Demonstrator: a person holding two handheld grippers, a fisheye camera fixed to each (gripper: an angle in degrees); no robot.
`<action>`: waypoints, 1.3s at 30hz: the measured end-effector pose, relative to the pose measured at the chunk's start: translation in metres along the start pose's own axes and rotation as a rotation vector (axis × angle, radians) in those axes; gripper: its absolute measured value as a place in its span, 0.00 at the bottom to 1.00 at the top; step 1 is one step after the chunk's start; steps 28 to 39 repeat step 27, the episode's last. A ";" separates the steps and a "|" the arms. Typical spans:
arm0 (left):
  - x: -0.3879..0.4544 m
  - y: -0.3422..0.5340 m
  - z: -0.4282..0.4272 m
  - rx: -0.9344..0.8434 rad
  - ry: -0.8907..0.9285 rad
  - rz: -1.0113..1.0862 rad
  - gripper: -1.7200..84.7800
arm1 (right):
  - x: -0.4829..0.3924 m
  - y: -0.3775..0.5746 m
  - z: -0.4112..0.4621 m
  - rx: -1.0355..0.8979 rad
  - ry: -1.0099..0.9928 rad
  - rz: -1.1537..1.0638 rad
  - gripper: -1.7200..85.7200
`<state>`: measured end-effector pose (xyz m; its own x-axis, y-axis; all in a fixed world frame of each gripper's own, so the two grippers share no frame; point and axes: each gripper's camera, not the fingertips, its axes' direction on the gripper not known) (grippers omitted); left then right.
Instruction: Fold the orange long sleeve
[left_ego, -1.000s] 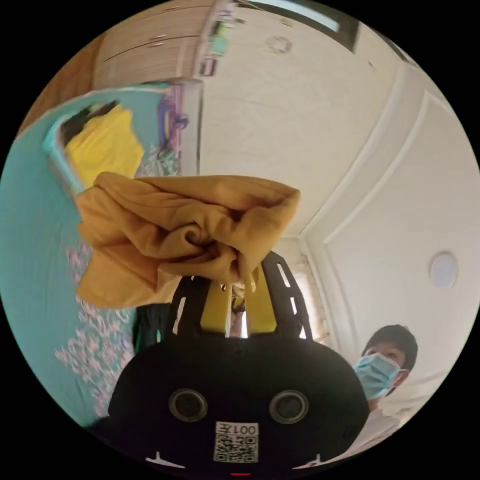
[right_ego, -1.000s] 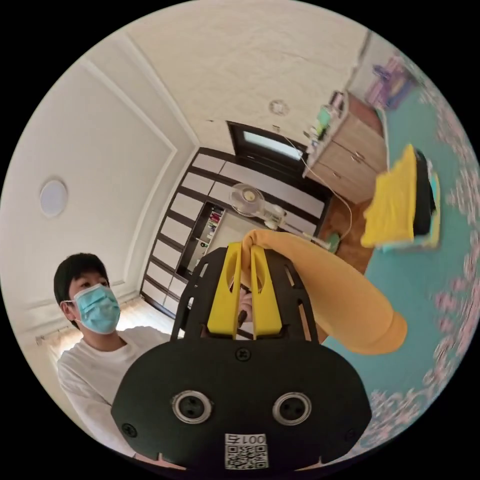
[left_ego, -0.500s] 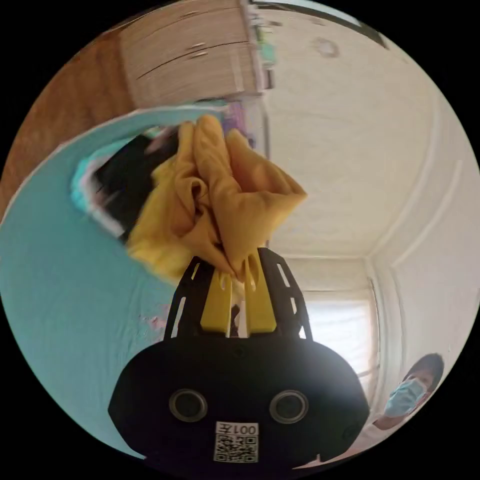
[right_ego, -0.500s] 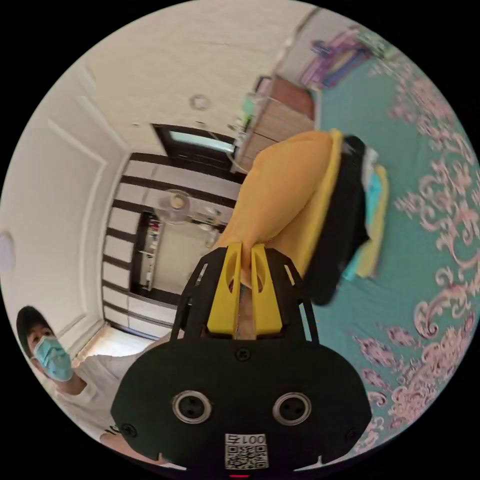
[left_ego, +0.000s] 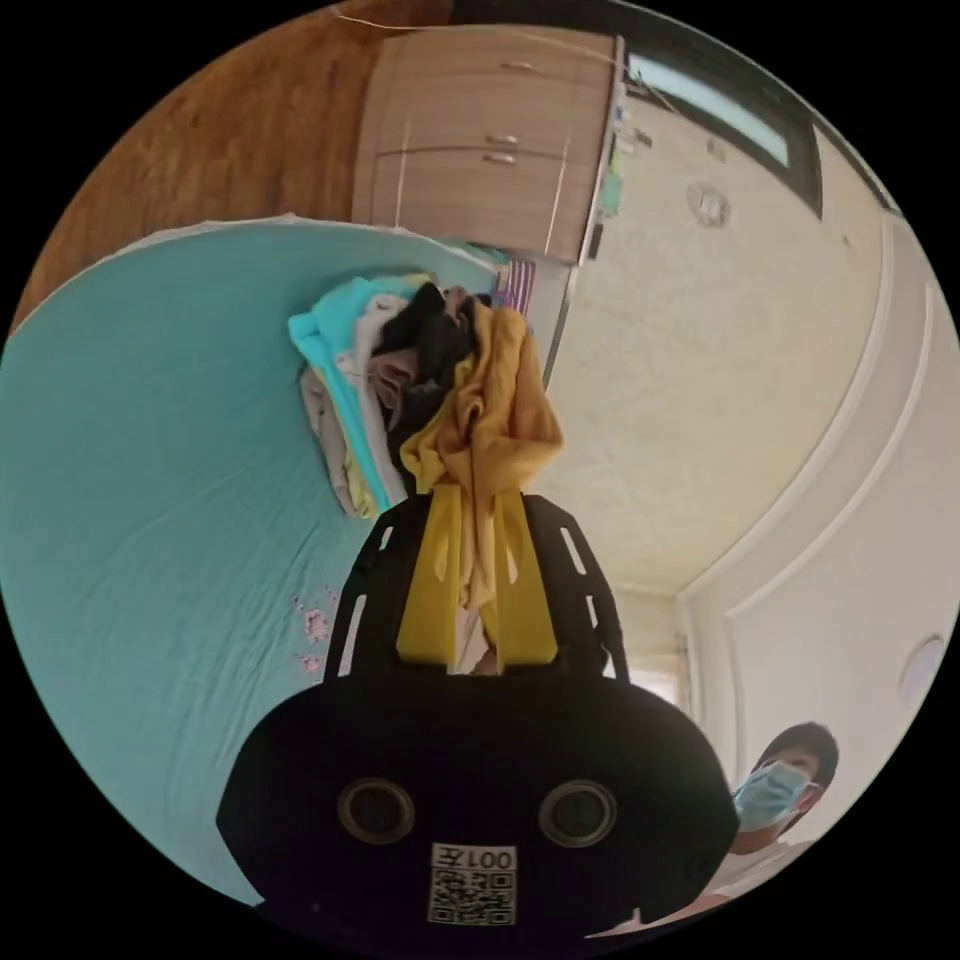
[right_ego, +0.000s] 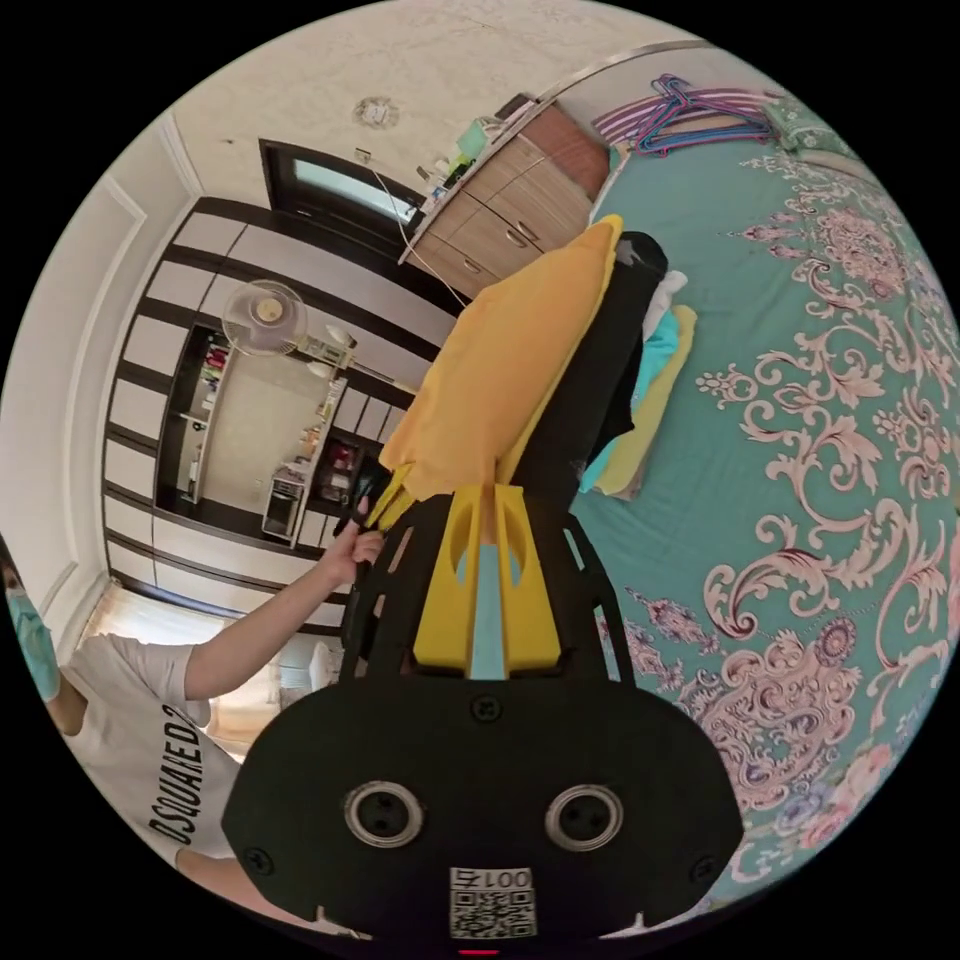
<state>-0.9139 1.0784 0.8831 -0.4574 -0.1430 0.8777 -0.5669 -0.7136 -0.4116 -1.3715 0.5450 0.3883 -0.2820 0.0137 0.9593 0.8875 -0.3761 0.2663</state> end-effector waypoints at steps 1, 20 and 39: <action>-0.008 0.015 -0.010 0.068 0.049 -0.043 0.02 | -0.005 0.014 0.005 -0.012 0.027 0.004 0.03; 0.138 0.399 -0.019 -0.566 -0.967 1.071 0.01 | -0.299 0.598 0.018 0.060 0.927 0.182 0.02; 0.146 0.537 0.062 -0.688 -1.025 1.373 0.01 | -0.359 0.773 0.029 0.251 1.334 0.554 0.02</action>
